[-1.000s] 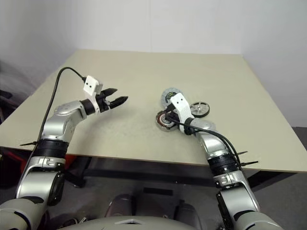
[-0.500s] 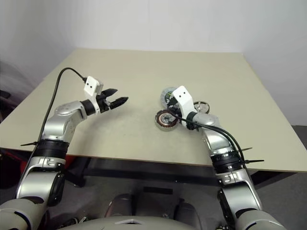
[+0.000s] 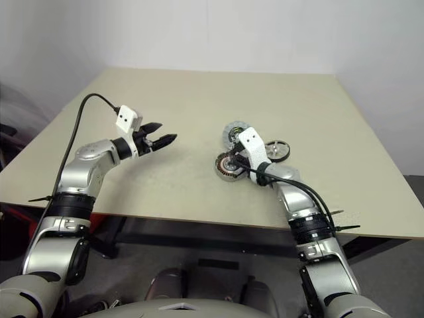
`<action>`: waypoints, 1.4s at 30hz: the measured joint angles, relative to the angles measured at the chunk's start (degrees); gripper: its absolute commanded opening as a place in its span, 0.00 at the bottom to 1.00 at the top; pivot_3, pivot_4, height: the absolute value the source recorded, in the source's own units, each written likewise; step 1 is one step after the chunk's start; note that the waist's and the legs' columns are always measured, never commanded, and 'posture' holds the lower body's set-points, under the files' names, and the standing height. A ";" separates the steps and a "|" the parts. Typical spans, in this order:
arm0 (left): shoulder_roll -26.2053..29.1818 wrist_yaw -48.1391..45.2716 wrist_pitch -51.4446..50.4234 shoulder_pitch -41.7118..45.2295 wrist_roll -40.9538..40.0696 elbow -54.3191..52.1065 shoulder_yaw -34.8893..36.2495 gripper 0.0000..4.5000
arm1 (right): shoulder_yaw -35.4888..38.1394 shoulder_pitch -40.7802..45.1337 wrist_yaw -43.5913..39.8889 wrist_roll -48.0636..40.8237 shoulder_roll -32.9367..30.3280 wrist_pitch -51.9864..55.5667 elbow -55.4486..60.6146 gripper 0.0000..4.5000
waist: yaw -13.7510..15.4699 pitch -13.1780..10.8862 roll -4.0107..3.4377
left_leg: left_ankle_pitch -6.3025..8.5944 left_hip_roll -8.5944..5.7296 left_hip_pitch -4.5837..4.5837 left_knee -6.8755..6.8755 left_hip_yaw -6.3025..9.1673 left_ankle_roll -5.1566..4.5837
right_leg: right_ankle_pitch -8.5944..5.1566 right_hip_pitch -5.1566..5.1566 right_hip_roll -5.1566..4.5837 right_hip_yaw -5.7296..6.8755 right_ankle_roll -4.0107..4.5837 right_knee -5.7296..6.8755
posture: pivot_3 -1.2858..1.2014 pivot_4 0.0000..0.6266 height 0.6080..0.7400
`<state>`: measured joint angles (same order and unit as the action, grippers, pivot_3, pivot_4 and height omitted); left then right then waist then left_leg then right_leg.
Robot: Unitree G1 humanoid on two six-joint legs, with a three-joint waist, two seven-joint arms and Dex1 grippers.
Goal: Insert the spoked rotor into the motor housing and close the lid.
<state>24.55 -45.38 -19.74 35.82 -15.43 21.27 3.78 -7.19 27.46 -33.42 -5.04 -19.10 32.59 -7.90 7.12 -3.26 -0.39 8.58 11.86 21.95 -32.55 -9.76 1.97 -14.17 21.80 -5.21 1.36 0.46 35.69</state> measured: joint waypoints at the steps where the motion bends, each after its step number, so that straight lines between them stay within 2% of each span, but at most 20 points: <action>1: 0.00 0.00 0.00 0.00 0.00 0.00 0.00 0.88 | 0.32 0.25 -0.02 -0.18 -0.47 0.49 0.71 0.00 | -0.03 0.00 0.00 | -0.01 0.00 0.04 0.02 0.00 0.01 | 0.00 0.06 0.01 0.00 0.00 0.00 | 0.52 0.00 1.00; 11: -0.04 -0.06 0.00 0.00 0.07 0.06 -0.05 0.88 | 1.32 0.86 -0.12 -1.03 -1.17 2.10 4.28 0.00 | -0.06 0.00 0.00 | -0.02 -0.01 0.14 0.10 -0.01 0.03 | 0.00 0.20 0.02 0.00 0.01 -0.01 | 0.52 0.00 1.00; 17: -0.03 -0.08 0.00 0.00 0.14 0.07 -0.09 0.88 | -0.85 -1.01 0.17 -1.04 3.09 1.21 0.35 0.00 | -0.12 0.00 0.00 | -0.06 0.00 0.12 0.12 -0.01 0.10 | 0.00 0.21 0.02 0.01 0.02 0.00 | 0.52 0.00 1.00; 21: -0.01 -0.03 0.00 0.00 0.18 0.08 -0.08 0.88 | -1.76 -0.75 1.23 -0.04 3.01 -2.37 -2.20 0.00 | -0.14 0.06 0.09 | -0.06 -0.01 -0.16 0.11 -0.01 0.09 | -0.01 -0.11 0.00 0.00 0.01 -0.01 | 0.52 0.00 1.00; 26: -0.01 0.00 0.00 -0.01 0.18 0.03 -0.08 0.88 | -0.81 -0.70 1.15 -0.21 1.41 -1.29 -1.73 0.00 | -0.02 0.04 0.08 | 0.00 0.00 -0.39 0.12 0.01 0.00 | -0.02 -0.38 0.00 0.00 -0.01 -0.01 | 0.52 0.00 1.00; 36: -0.29 0.07 0.00 -0.01 0.20 0.06 -0.50 0.88 | 0.01 1.63 1.05 -0.92 -0.17 2.53 4.15 0.00 | -0.10 0.02 0.08 | -0.13 0.00 0.18 0.22 0.00 0.18 | 0.00 0.29 0.05 0.01 0.02 -0.01 | 0.52 0.00 1.00; 42: -0.27 -0.01 0.00 -0.01 0.24 0.07 -0.53 0.88 | -0.32 1.85 1.10 -1.00 1.48 2.44 2.50 0.00 | -0.09 0.02 0.08 | -0.12 0.00 0.16 0.20 0.00 0.17 | 0.00 0.27 0.04 0.02 0.02 -0.01 | 0.52 0.00 1.00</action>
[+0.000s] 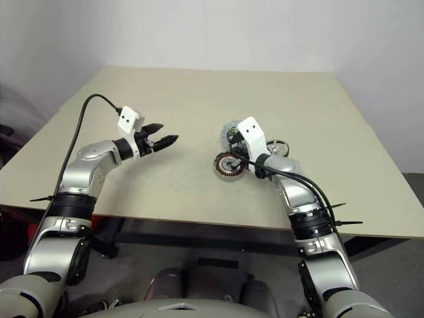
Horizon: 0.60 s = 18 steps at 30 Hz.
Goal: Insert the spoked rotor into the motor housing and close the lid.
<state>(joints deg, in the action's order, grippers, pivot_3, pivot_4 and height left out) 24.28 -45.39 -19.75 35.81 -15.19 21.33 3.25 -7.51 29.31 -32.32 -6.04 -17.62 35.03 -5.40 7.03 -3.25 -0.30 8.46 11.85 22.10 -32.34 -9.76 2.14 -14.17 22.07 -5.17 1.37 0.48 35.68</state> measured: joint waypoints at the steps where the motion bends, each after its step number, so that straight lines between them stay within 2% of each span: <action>1: 0.00 -0.01 0.00 0.00 0.00 0.00 0.00 0.88 | -0.17 -0.31 0.01 0.05 0.41 -0.18 -1.22 0.00 | 0.00 0.00 0.00 | -0.01 0.00 0.00 0.00 0.00 0.01 | 0.00 0.00 -0.01 0.00 0.00 0.00 | 0.52 0.00 1.00; 7: 0.37 0.05 0.00 -0.03 0.03 -0.03 0.04 0.88 | -0.98 -2.29 0.62 0.87 1.00 -4.91 -5.43 0.00 | 0.02 0.03 0.03 | 0.00 0.00 -0.38 -0.01 0.00 0.00 | -0.01 -0.40 -0.02 -0.01 -0.01 -0.01 | 0.52 0.00 1.00; 12: 0.45 0.22 0.02 -0.03 0.04 -0.01 0.08 0.88 | -0.42 -1.73 1.16 0.76 0.90 -4.89 -6.05 0.00 | 0.09 0.02 0.03 | 0.01 0.00 -0.51 -0.01 0.00 -0.02 | -0.01 -0.57 -0.04 -0.01 -0.01 -0.01 | 0.52 0.00 1.00; 18: 0.42 0.61 0.20 -0.03 0.06 0.12 0.07 0.88 | 2.82 -0.94 1.69 -0.01 -2.21 -1.79 -3.83 0.00 | 0.08 -0.02 0.00 | -0.02 0.00 -0.31 0.02 0.00 0.04 | 0.00 -0.32 -0.02 -0.01 -0.01 -0.01 | 0.52 0.00 1.00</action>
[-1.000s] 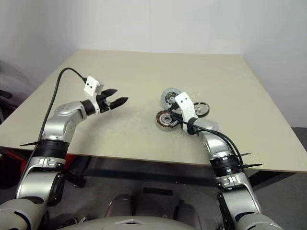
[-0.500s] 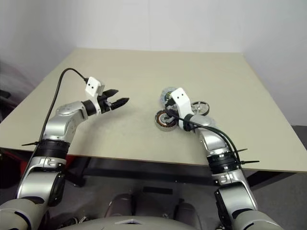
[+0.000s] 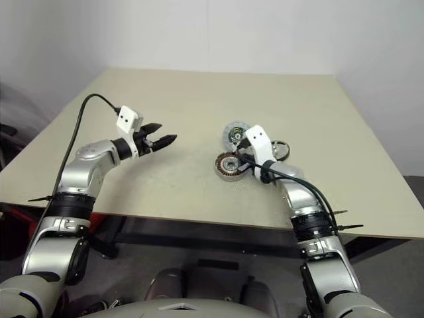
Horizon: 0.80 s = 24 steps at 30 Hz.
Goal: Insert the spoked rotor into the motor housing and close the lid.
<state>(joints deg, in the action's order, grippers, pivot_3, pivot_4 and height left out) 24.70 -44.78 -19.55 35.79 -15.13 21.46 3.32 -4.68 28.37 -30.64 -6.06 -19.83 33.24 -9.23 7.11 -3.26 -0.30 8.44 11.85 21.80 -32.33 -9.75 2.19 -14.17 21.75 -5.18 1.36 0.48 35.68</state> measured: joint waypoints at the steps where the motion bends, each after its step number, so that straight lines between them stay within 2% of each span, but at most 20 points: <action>1: 0.00 0.00 0.14 0.00 -0.01 0.05 0.00 0.88 | 0.40 0.13 -0.03 -0.20 -0.61 0.48 0.96 0.00 | 0.00 0.00 0.00 | -0.01 0.01 0.07 0.00 0.00 0.00 | 0.00 0.07 0.01 0.01 0.00 0.00 | 0.52 0.00 1.00; 8: -0.37 -0.04 0.35 0.03 -0.05 0.64 -0.03 0.88 | 3.18 -2.33 -2.59 -2.01 -7.36 5.30 8.97 0.00 | 0.16 0.00 0.01 | 0.03 -0.02 0.30 0.00 0.00 -0.06 | 0.01 0.27 0.01 0.01 0.00 -0.03 | 0.52 0.00 1.00; 13: -1.34 -0.18 0.57 0.10 -0.03 1.17 -0.32 0.88 | 6.04 -3.83 -2.78 -2.71 -10.39 6.09 9.03 0.00 | 0.12 -0.02 -0.02 | 0.02 -0.01 0.26 -0.07 -0.01 -0.04 | 0.01 0.25 -0.01 0.00 0.00 0.00 | 0.52 0.00 1.00; 16: -1.52 -0.26 0.88 0.15 -0.01 1.76 -0.54 0.88 | 9.76 -3.72 -2.02 -3.11 -12.28 4.74 6.81 0.14 | 0.13 -0.02 -0.01 | 0.01 0.00 0.20 -0.09 -0.01 -0.04 | 0.01 0.19 -0.01 0.00 0.00 0.02 | 0.52 0.00 1.00; 20: -1.78 -0.67 1.05 0.36 0.02 2.49 -0.79 0.88 | 14.59 -1.24 1.55 -3.33 -12.51 4.28 -0.82 0.42 | 0.04 -0.02 -0.03 | 0.00 -0.02 0.24 -0.10 -0.03 -0.03 | 0.03 0.24 -0.01 -0.02 0.03 0.03 | 0.52 0.00 1.00; 24: -2.02 -0.74 1.06 0.92 0.03 2.84 -0.90 0.88 | 22.32 4.18 5.82 -7.29 -10.92 7.06 -8.45 0.42 | -0.09 -0.02 -0.05 | 0.01 -0.01 0.25 -0.09 -0.03 -0.05 | 0.03 0.26 0.01 -0.02 0.05 0.03 | 0.52 0.00 1.00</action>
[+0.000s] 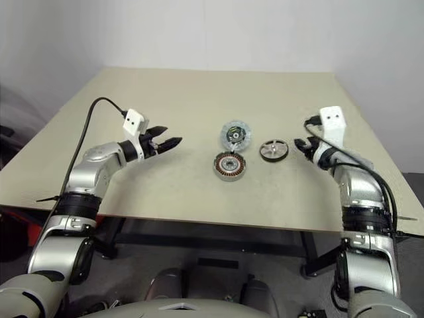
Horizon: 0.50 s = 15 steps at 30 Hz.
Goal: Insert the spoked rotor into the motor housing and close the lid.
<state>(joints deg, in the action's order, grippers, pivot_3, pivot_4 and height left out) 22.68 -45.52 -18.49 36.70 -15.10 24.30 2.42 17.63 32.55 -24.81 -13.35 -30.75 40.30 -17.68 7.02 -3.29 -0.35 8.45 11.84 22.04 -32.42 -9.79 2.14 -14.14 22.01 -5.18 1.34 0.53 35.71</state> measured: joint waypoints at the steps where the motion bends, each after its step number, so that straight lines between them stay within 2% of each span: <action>1: -0.01 -0.02 0.00 0.14 0.00 0.03 -0.02 0.88 | 2.74 1.74 1.20 -1.74 0.64 1.46 -2.03 0.42 | 0.01 0.00 -0.01 | 0.00 0.00 0.00 0.00 0.00 0.00 | 0.00 0.00 0.00 0.00 0.00 0.00 | 0.52 0.00 1.00; 9: 0.25 -0.17 -0.02 0.24 0.01 0.08 -0.04 0.88 | 23.49 10.29 10.75 -19.09 5.77 18.01 -10.73 0.42 | 0.36 -0.01 -0.03 | 0.01 0.01 0.03 -0.01 -0.01 -0.02 | 0.00 0.00 0.00 0.04 0.02 0.01 | 0.52 0.00 1.00; 15: 0.93 -0.16 -0.05 0.18 0.00 0.06 0.01 0.88 | 29.21 10.35 17.94 -23.03 7.67 22.42 -12.82 0.42 | 0.73 -0.02 -0.07 | 0.00 0.00 0.05 -0.02 -0.01 0.00 | 0.00 0.02 -0.02 0.05 0.02 0.01 | 0.52 0.00 1.00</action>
<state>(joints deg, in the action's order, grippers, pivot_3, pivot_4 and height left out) 23.62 -45.68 -18.54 36.89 -15.11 24.36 2.43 46.84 42.90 -6.87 -36.37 -23.08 62.71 -30.50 7.75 -3.31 -0.42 8.45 11.84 22.10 -32.44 -9.80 2.13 -14.14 22.03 -5.20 1.40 0.55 35.72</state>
